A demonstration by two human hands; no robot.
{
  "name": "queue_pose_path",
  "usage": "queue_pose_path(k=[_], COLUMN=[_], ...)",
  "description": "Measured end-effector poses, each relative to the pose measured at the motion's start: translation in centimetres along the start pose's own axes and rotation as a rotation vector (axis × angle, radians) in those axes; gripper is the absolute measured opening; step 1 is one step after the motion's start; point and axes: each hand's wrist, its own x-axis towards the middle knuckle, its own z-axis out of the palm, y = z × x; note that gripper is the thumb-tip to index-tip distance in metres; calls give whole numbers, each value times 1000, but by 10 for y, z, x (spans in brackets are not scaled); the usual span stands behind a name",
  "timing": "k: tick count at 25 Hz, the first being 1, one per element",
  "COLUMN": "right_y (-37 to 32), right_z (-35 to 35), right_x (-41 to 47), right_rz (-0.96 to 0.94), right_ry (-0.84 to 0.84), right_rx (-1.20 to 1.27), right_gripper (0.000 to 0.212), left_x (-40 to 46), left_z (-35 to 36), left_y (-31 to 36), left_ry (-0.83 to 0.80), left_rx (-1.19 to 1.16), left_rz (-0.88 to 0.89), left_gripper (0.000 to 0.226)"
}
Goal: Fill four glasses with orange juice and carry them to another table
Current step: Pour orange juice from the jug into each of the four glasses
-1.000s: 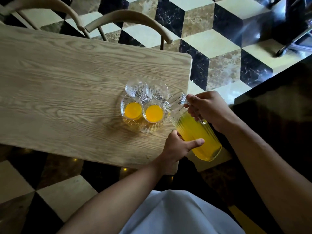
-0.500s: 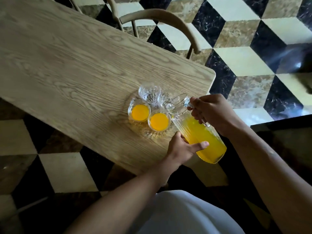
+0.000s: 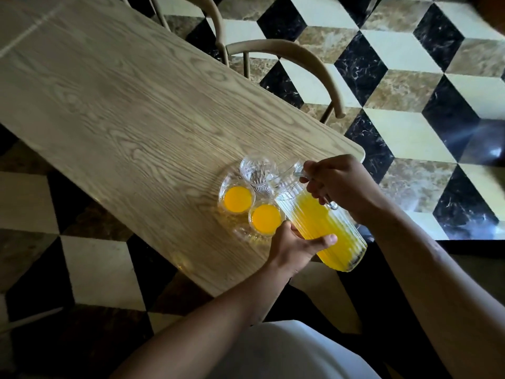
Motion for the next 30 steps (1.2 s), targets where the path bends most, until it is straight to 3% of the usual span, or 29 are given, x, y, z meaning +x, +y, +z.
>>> queue_pose_path(k=[5, 11, 17, 21, 28, 30], right_y=[-10, -18, -22, -24, -27, -27], right_z=[7, 16, 24, 28, 32, 33], right_x=[12, 21, 27, 30, 39, 43], right_rz=[19, 43, 82, 77, 95, 100], right_ry=[-11, -19, -27, -34, -45, -44], right_rx=[-20, -56, -68, -68, -79, -99], right_gripper=[44, 41, 41, 43, 42, 41], left_x=[-1, -6, -7, -7, -1, 2], left_z=[-9, -20, -26, -29, -31, -31], left_y=[12, 26, 31, 33, 34, 34], left_ry=[-38, -51, -60, -72, -84, -89], left_rx=[18, 57, 46, 10, -20, -28], left_rz=[9, -5, -24, -36, -55, -58], left_gripper=[114, 129, 114, 117, 69, 66])
